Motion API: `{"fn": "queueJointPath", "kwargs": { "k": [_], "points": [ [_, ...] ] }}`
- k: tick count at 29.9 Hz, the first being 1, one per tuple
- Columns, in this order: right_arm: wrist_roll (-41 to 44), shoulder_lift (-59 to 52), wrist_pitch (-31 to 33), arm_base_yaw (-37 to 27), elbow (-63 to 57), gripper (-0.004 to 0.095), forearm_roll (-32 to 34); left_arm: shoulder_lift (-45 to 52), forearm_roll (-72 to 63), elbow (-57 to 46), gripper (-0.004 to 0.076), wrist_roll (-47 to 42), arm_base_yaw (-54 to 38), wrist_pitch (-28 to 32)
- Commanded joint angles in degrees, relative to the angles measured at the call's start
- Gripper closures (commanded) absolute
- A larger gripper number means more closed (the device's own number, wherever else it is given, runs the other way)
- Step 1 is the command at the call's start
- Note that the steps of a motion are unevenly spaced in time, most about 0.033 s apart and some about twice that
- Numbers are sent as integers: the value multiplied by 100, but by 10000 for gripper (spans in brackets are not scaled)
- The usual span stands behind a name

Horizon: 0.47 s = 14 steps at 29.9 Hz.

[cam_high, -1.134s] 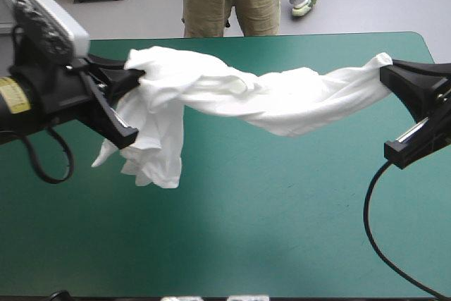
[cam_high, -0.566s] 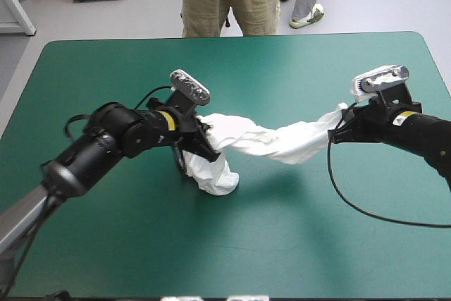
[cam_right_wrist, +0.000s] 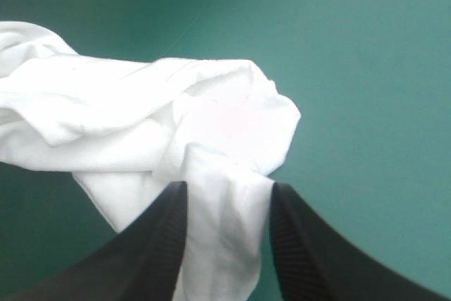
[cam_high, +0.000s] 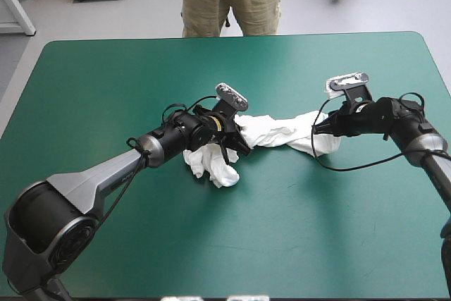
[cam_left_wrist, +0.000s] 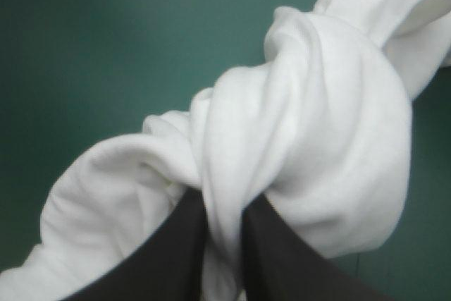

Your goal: Fold the cloth

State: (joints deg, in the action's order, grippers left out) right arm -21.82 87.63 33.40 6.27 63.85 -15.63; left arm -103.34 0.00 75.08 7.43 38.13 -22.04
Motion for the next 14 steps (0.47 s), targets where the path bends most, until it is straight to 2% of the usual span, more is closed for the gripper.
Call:
{"fn": "queueJointPath", "kwargs": {
  "k": [1, 3, 5, 10, 14],
  "points": [
    [37, -97, -432, 5, 161, 380, -34, 296, -48, 160, 374, -31, 2, 432],
    [37, -126, -536, 5, 190, 387, 15, 296, -73, 160, 231, -170, 2, 432],
    [50, -203, -500, -5, 334, 397, 111, 333, -73, 176, 150, -315, 2, 344],
    [376, -619, -16, -5, 977, 397, 386, 839, 0, 253, 178, -330, 2, 18],
    [420, -1222, 516, -5, 1452, 397, 395, 1862, 322, 267, 200, -624, -77, -352]
  ]
}}
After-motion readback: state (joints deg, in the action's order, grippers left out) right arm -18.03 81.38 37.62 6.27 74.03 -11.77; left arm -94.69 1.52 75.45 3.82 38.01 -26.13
